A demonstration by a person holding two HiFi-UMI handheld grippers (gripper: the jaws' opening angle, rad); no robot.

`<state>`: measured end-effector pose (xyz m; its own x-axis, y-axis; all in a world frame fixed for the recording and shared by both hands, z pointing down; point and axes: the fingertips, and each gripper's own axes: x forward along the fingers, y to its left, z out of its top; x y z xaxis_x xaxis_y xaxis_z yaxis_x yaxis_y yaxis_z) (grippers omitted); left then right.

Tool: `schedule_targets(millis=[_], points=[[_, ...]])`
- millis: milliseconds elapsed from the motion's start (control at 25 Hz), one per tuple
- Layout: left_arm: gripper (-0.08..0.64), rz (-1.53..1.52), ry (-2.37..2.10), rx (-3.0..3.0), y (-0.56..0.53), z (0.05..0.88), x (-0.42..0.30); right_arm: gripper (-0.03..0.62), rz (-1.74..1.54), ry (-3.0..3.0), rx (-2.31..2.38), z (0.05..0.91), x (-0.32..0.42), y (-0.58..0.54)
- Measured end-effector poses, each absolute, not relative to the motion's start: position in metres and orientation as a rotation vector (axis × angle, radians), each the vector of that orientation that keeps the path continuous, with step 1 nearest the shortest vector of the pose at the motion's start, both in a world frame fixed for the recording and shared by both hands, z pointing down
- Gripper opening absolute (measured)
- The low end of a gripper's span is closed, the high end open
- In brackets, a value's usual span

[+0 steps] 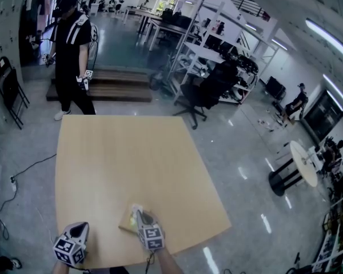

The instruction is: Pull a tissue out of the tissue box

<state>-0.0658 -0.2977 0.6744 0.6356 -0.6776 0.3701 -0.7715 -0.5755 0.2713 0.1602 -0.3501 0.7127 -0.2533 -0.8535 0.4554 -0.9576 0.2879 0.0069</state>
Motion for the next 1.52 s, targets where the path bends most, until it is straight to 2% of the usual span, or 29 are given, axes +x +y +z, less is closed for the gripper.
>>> schedule_targets(millis=[1160, 1520], points=[[0.008, 0.266, -1.184, 2.504, -0.278, 0.651, -0.07, 0.011, 0.091, -2.301, 1.776, 0.59, 0.167, -0.362], [0.008, 0.239, -1.198, 2.531, -0.27, 0.644, -0.075, 0.011, 0.068, -2.334, 1.769, 0.577, 0.155, -0.342]])
